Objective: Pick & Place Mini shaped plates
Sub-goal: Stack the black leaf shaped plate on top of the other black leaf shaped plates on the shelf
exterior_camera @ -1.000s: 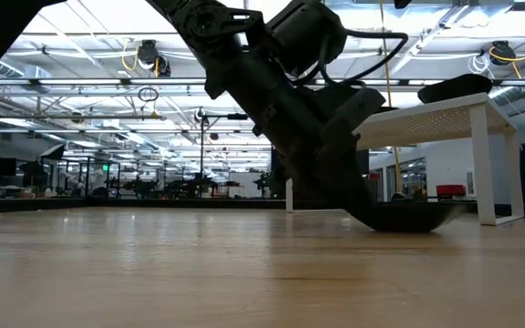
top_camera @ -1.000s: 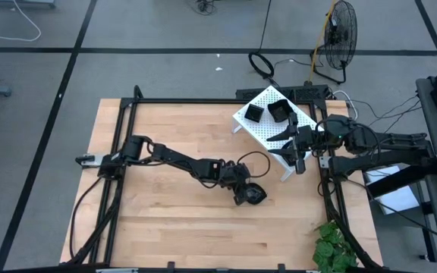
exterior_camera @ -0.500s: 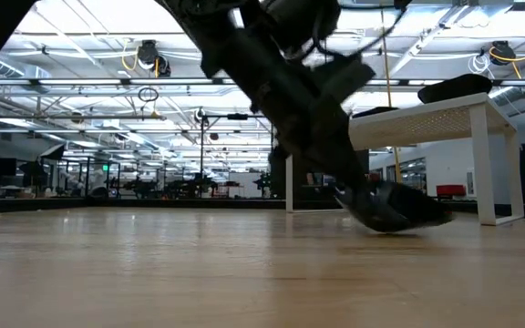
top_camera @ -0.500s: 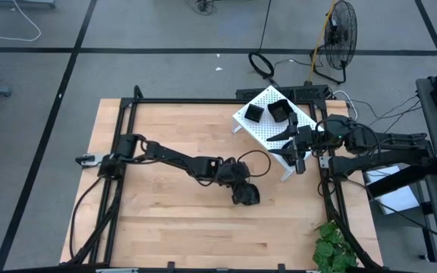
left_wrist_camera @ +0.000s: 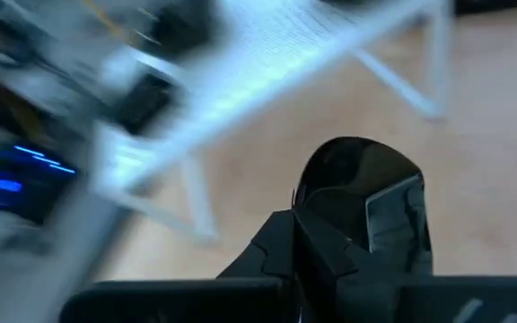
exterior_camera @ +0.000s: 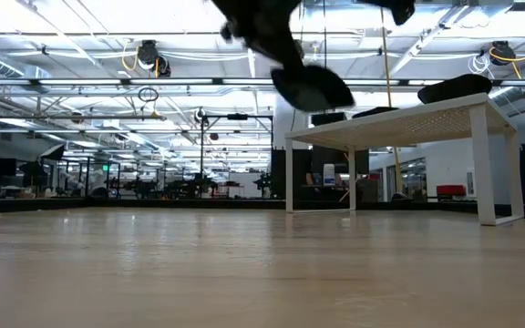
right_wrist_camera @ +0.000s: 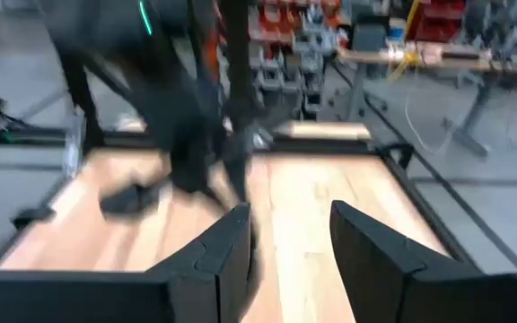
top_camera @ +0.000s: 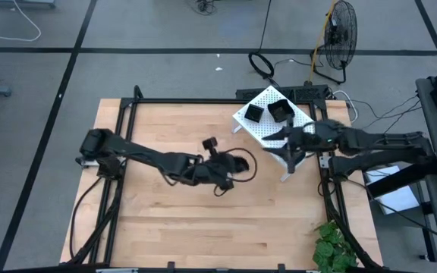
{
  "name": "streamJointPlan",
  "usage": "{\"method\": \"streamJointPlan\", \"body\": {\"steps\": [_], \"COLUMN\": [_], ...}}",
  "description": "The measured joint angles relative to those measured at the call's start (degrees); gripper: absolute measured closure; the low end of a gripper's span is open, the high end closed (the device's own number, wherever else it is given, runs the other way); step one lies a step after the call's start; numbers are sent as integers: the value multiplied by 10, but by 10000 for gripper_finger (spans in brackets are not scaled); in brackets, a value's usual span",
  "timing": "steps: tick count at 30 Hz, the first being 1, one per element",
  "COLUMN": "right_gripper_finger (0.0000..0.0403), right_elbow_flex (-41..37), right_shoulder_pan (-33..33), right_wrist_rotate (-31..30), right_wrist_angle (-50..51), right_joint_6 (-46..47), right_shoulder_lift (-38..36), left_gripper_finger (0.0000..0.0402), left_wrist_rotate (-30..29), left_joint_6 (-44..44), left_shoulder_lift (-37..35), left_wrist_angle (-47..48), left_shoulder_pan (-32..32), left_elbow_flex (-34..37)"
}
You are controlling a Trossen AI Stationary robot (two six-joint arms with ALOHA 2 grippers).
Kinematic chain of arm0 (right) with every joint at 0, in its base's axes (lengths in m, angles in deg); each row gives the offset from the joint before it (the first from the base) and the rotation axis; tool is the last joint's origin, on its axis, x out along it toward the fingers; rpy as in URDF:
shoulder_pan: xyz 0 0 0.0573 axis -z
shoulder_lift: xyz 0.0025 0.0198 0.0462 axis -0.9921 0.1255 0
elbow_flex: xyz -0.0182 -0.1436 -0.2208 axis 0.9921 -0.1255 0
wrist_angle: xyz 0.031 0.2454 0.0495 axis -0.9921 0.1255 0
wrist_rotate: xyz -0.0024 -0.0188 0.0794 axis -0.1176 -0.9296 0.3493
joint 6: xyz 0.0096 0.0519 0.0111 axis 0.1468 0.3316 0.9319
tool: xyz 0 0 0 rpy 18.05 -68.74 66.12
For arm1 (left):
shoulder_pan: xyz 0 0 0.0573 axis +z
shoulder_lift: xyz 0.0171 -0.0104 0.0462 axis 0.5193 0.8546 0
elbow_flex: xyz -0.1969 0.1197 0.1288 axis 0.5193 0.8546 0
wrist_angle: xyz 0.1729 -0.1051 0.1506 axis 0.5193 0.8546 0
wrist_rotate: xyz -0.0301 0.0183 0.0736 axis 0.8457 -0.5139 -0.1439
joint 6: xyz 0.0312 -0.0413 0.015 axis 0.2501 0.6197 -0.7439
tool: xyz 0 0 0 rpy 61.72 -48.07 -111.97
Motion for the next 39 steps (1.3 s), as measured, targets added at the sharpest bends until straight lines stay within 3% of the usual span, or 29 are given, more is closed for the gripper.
{"method": "streamJointPlan", "body": {"steps": [4, 12, 19, 28, 35, 39], "right_gripper_finger": [261, 261, 261, 266, 333, 391], "right_elbow_flex": [-12, -13, -13, -13, -13, -13], "right_shoulder_pan": [-21, -72, -77, -71, -71, -71], "right_wrist_rotate": [-31, -187, -187, -186, -187, -187], "right_wrist_angle": [-5, -98, -162, -168, -172, -171], "right_joint_6": [9, -50, -59, -81, -96, -119], "right_shoulder_lift": [50, 172, 210, 227, 223, 223], "left_gripper_finger": [399, 400, 400, 399, 397, 386], "left_wrist_rotate": [-97, -114, -118, -118, -114, -73], "left_joint_6": [-74, -133, -140, -144, -139, -134], "left_shoulder_lift": [-38, -55, -56, -56, -56, -56], "left_wrist_angle": [0, 1, 3, -1, -1, -12], "left_shoulder_pan": [-13, -11, -9, -13, -20, -24], "left_elbow_flex": [0, 0, 0, 0, 0, 0]}}
